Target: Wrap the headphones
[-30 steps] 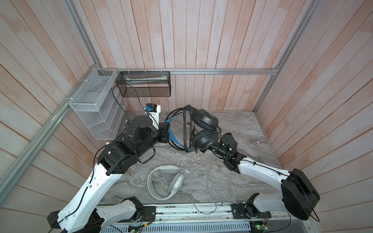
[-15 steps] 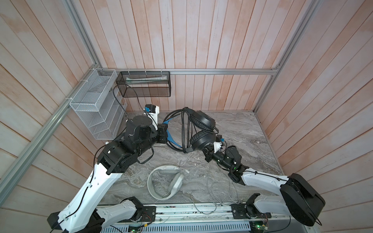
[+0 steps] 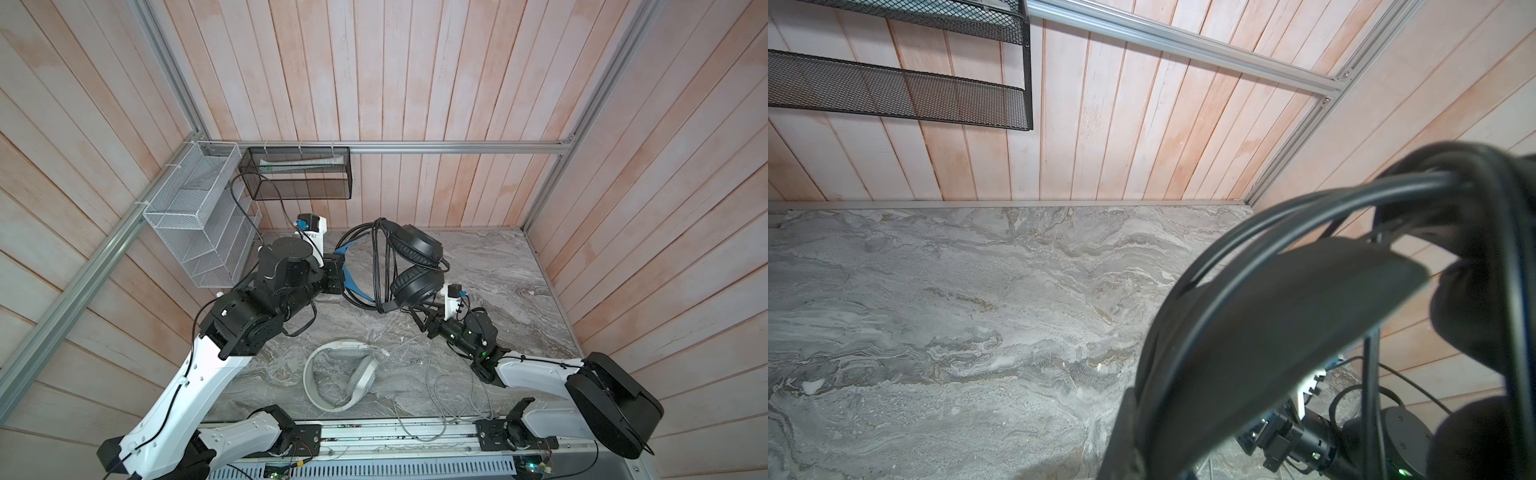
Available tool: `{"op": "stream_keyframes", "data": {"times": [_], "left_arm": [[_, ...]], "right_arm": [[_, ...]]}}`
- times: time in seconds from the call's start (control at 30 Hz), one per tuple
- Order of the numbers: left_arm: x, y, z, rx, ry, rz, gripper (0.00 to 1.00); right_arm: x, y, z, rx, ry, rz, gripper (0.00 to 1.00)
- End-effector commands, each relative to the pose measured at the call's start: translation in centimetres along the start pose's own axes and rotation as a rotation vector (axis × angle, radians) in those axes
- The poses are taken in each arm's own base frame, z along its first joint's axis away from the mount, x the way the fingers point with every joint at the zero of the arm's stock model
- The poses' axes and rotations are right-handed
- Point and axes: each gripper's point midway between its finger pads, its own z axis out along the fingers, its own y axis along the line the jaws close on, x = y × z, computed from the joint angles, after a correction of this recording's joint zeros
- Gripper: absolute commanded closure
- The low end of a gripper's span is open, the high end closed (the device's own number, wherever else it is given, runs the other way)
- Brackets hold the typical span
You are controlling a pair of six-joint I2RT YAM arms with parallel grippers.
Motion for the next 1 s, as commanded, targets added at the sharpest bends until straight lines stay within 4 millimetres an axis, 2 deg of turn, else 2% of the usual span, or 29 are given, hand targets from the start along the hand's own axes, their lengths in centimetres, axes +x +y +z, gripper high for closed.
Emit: {"op": "stream_keyframes", "data": {"times": [0.0, 0.13, 0.27, 0.3, 0.47, 0.53, 0.6, 0.67, 0.8, 0.97], "left_arm": [[-4.3, -1.7, -2.0, 0.086, -0.148, -0.070, 1.00], [-4.3, -1.7, -1.8, 0.083, -0.142, -0.065, 1.00], [-4.3, -1.6, -1.7, 0.079, -0.138, -0.064, 1.00], [-4.3, -1.6, -1.7, 0.077, -0.137, -0.064, 1.00], [-4.3, -1.5, -1.5, 0.070, -0.133, -0.062, 1.00], [-4.3, -1.6, -1.6, 0.072, -0.135, -0.063, 1.00], [-4.3, -1.6, -1.4, 0.073, -0.131, -0.064, 1.00], [-4.4, -1.7, -1.4, 0.075, -0.132, -0.065, 1.00], [-4.5, -1.7, -1.5, 0.074, -0.132, -0.070, 1.00], [-4.4, -1.7, -1.6, 0.076, -0.130, -0.071, 1.00]], "right_arm": [[-0.7, 1.0, -0.5, -0.022, -0.008, -0.067, 0.44], [-2.1, 2.5, -0.6, -0.069, -0.035, -0.118, 0.31], [-3.1, 4.2, 0.0, -0.137, -0.040, -0.137, 0.29], [-3.3, 4.5, 0.3, -0.147, -0.040, -0.143, 0.25], [-4.5, 4.7, 1.5, -0.144, -0.067, -0.150, 0.23], [-4.4, 4.9, 2.6, -0.161, -0.058, -0.155, 0.23], [-4.1, 5.0, 3.9, -0.178, -0.037, -0.152, 0.15], [-3.7, 5.7, 5.0, -0.218, -0.021, -0.140, 0.03], [-3.1, 6.7, 6.9, -0.268, -0.015, -0.124, 0.01], [-1.4, 5.6, 8.7, -0.240, 0.020, -0.126, 0.01]]}}
